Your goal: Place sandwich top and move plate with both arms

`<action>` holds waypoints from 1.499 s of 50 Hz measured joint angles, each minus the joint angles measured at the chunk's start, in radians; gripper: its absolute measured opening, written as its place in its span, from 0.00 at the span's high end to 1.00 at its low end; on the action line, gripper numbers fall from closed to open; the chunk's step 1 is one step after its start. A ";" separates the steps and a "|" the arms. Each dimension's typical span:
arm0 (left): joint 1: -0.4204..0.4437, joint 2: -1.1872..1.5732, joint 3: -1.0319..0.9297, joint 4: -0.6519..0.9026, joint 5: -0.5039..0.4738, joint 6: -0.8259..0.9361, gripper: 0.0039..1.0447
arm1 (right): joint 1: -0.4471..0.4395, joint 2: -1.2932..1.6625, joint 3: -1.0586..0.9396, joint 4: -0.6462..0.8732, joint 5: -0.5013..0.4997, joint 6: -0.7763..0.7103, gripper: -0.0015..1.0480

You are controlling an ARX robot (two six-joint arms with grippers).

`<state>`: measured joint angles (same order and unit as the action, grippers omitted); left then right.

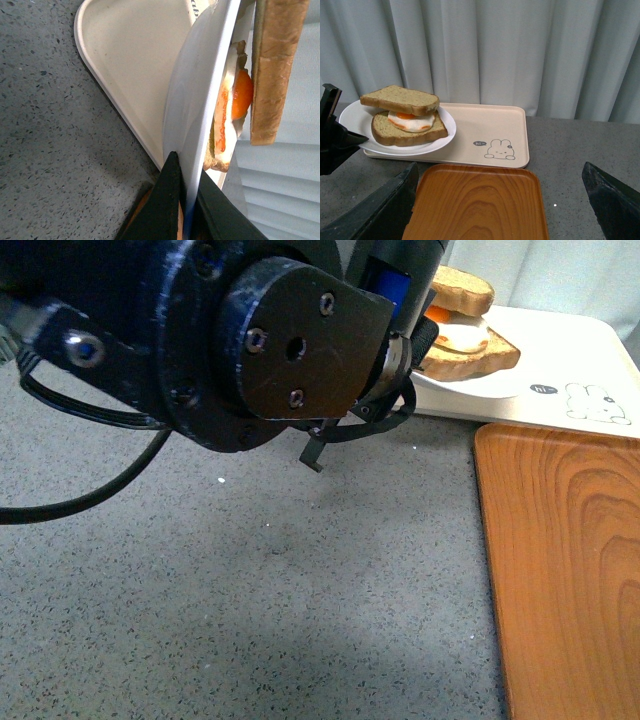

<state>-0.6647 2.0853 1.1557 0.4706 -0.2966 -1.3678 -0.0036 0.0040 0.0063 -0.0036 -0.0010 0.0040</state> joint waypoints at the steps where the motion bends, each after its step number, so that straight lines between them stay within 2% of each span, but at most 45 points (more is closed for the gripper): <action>1: -0.001 0.007 0.006 0.000 -0.001 -0.003 0.96 | 0.000 0.000 0.000 0.000 0.000 0.000 0.09; 20: -0.008 0.097 0.082 -0.015 0.013 -0.010 0.96 | 0.000 0.000 0.000 0.000 0.000 0.000 0.09; 49: 0.037 0.142 0.126 -0.050 0.031 0.008 0.96 | 0.000 0.000 0.000 0.000 0.000 0.000 0.09; 63: 0.040 0.135 0.124 -0.116 0.040 0.072 0.56 | 0.000 0.000 0.000 0.000 0.000 0.000 0.09; 75: 0.072 0.071 0.029 -0.098 0.045 0.132 0.25 | 0.000 0.000 0.000 0.000 0.000 0.000 0.09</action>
<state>-0.5922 2.1563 1.1847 0.3729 -0.2516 -1.2354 -0.0036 0.0040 0.0067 -0.0036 -0.0010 0.0040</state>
